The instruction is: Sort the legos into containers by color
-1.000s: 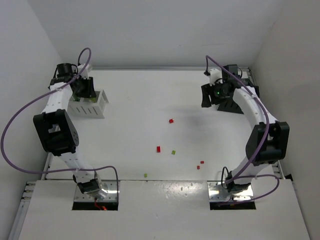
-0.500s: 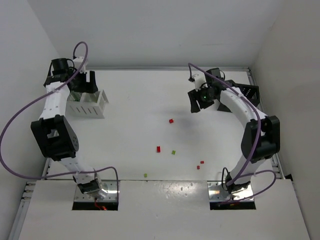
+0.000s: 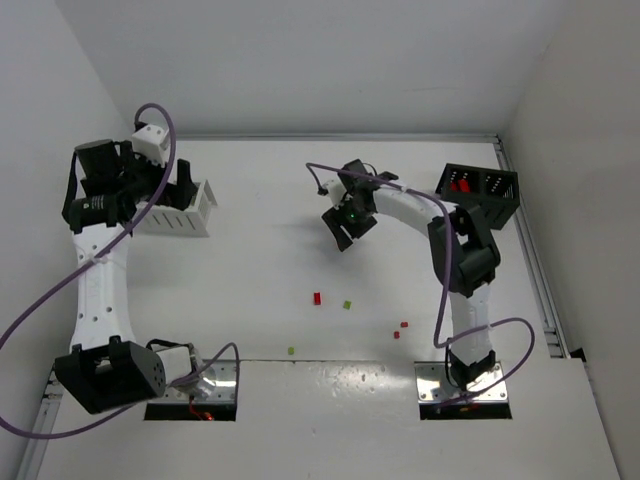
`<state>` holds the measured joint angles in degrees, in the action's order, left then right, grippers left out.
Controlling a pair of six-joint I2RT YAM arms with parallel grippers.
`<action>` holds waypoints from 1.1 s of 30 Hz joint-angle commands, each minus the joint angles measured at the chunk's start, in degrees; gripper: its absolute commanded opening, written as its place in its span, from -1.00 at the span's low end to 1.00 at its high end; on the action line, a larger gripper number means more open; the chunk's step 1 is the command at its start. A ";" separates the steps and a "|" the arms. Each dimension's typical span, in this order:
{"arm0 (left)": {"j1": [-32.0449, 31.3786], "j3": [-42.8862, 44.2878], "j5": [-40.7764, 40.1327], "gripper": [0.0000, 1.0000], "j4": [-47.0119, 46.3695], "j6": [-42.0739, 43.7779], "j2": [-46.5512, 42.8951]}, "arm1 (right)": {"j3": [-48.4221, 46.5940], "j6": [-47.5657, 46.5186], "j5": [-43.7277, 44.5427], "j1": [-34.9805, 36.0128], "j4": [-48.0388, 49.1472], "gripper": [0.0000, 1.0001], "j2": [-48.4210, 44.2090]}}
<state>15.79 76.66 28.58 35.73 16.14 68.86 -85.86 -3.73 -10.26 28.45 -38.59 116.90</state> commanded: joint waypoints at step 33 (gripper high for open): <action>-0.23 -8.11 5.08 0.97 2.86 4.24 -3.56 | -8.89 1.97 5.60 0.57 -0.70 -0.55 4.86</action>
<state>15.77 68.97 30.15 39.72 18.68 66.72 -95.53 -1.67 -4.62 29.76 -39.16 127.98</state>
